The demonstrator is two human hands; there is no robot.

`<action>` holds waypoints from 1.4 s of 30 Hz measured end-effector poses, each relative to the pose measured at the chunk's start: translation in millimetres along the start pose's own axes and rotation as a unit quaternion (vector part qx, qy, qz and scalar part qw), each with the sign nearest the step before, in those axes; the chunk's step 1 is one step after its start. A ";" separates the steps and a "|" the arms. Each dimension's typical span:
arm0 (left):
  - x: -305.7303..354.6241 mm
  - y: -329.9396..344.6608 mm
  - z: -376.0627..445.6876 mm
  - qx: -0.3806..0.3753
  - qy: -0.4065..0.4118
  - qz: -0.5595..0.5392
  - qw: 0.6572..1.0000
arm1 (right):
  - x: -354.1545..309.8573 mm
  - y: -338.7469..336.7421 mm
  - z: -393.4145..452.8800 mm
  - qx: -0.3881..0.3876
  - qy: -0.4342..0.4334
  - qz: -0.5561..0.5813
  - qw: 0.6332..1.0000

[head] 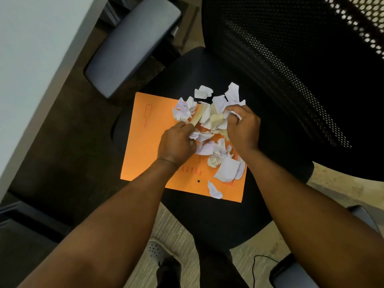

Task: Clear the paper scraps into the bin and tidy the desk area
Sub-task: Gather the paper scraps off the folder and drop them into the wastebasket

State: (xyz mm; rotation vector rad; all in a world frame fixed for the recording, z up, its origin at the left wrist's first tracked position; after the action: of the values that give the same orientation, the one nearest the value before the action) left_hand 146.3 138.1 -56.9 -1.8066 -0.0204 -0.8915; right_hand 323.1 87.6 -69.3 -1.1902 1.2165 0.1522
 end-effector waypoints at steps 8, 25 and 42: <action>-16.5 -11.8 -0.6 0.043 -0.230 -0.247 0.940 | -8.0 -13.3 5.6 0.023 0.103 0.046 0.993; -15.1 -46.4 -56.6 0.023 -0.302 -0.324 0.896 | -43.2 -24.7 -21.2 0.014 0.149 0.068 0.986; -170.1 -137.3 -337.8 0.194 -0.441 -0.338 0.808 | -200.3 158.1 -278.3 -0.266 -0.052 0.024 0.962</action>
State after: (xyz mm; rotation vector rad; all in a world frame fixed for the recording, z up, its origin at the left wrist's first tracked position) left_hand -221.4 -12.9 6.0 -1.6603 -1.4131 -0.3633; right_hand -39.7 40.2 24.2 -1.5923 1.1449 0.6008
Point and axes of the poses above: each hand's wrist, its own z-axis towards the middle knuckle, its own y-axis out of the palm, x = y × z, the point moved 6 cm from there along z, towards the middle knuckle
